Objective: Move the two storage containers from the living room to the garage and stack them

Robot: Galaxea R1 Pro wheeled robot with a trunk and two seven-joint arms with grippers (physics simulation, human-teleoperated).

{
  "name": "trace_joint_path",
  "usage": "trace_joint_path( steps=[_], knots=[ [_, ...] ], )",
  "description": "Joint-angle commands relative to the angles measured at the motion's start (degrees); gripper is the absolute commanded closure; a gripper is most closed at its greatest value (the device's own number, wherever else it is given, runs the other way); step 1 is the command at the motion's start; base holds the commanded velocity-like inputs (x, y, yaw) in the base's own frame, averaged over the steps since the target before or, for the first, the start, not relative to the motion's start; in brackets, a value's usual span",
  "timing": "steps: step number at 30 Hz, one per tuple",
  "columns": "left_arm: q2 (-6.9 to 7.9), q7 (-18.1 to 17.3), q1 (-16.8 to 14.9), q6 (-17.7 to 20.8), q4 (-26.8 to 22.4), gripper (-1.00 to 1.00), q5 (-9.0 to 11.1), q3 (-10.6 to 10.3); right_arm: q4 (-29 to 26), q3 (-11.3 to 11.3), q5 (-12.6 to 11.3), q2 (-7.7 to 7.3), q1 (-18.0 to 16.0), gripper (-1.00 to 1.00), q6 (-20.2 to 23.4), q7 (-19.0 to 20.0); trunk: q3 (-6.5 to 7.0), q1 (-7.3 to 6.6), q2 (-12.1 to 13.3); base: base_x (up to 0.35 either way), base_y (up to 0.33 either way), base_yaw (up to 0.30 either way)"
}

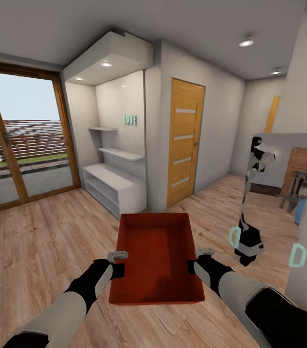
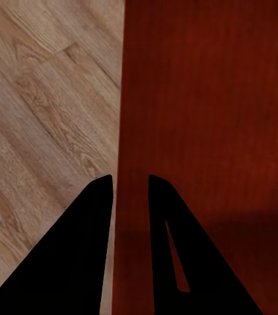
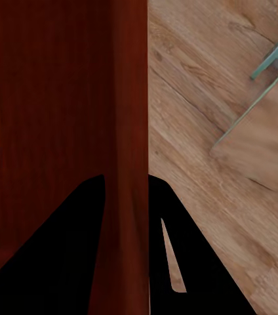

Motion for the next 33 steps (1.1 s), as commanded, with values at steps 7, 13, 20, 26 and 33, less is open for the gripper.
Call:
trace_joint_path(
  steps=[7,13,20,26,33],
  knots=[
    [0.13,0.9,0.0,0.6,0.1,1.0,-1.0,-0.7,-0.3,1.2,1.1,-0.04,-0.1,1.0,0.3,-0.5,-0.1,0.05,-0.1,0.322,0.0,0.0],
    [0.13,0.9,0.0,0.6,0.1,1.0,-1.0,-0.7,-0.3,1.2,1.1,-0.04,-0.1,1.0,0.3,-0.5,-0.1,0.05,-0.1,0.322,0.0,0.0],
    [0.13,0.8,0.0,0.6,0.1,1.0,-1.0,-0.7,-0.3,1.2,1.1,-0.04,-0.1,1.0,0.3,-0.5,-0.1,0.05,-0.1,0.322,0.0,0.0],
    [0.13,0.8,0.0,0.6,0.1,1.0,-1.0,-0.7,-0.3,1.2,1.1,-0.04,-0.1,1.0,0.3,-0.5,-0.1,0.05,-0.1,0.322,0.0,0.0],
    [0.13,0.8,0.0,0.6,0.1,1.0,-1.0,-0.7,-0.3,1.2,1.1,-0.04,-0.1,1.0,0.3,-0.5,-0.1,0.05,-0.1,0.322,0.0,0.0]
  ],
)
